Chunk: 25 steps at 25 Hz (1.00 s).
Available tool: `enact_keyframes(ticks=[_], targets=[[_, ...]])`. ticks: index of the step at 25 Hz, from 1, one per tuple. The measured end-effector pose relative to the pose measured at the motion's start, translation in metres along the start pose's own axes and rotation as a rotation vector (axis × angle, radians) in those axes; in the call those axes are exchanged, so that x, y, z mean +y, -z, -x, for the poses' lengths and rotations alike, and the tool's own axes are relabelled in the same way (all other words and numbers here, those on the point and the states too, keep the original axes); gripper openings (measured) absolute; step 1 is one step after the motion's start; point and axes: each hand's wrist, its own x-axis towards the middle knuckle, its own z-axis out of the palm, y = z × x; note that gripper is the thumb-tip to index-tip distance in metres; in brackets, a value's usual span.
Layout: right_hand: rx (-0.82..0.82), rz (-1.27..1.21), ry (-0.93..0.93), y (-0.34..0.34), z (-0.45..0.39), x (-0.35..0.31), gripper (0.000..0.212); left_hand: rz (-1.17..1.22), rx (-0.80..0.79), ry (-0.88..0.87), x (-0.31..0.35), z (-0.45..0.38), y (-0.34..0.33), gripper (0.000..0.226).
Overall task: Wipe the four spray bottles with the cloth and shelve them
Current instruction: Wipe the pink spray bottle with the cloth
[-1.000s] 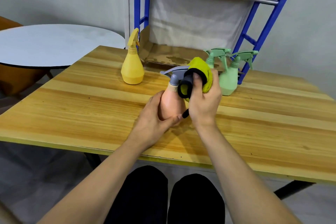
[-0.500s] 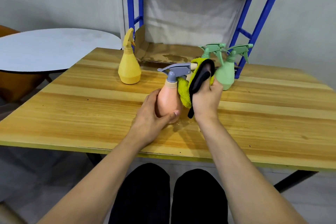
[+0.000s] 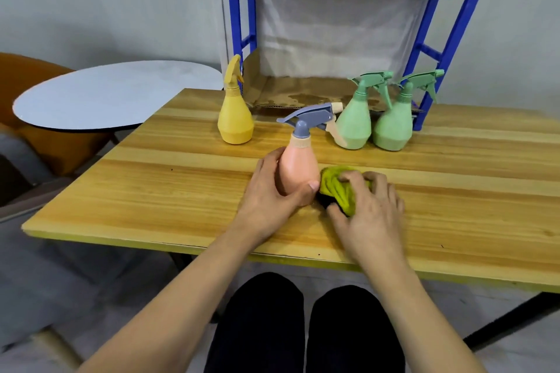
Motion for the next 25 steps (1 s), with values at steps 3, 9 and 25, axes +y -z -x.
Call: enact_keyframes(ticks=[3,9,25], targets=[[-0.034,-0.171,0.057,-0.006,0.004,0.010,0.053,0.069,0.030,-0.070,0.022,-0.012,0.024,0.077],[0.099,-0.846,-0.168,0.002,-0.013,0.001,0.042,0.006,-0.105,-0.192,0.064,-0.045,0.049,0.032],[-0.072,-0.763,-0.090,0.002,-0.048,-0.019,0.024,-0.070,0.036,-0.289,0.049,-0.038,0.038,0.021]])
